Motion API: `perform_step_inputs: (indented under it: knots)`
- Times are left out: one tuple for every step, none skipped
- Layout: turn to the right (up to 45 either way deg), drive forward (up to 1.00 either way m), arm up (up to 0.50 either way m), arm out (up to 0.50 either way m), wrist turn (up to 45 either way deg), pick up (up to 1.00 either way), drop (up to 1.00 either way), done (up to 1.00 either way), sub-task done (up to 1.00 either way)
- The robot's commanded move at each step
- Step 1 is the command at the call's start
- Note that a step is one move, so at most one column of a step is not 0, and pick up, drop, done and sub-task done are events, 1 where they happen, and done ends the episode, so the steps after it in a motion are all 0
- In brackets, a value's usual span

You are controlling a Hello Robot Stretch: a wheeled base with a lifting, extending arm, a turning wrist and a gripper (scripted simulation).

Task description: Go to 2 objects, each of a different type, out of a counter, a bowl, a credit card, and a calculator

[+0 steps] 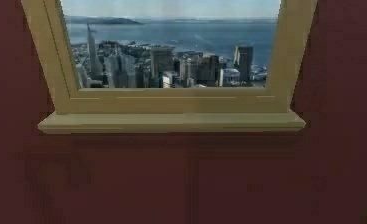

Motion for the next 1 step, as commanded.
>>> perform_step_inputs:
  knots:
    - [-45.0,0.00,0.00,0.00,0.0,0.00,0.00,0.00,0.00]
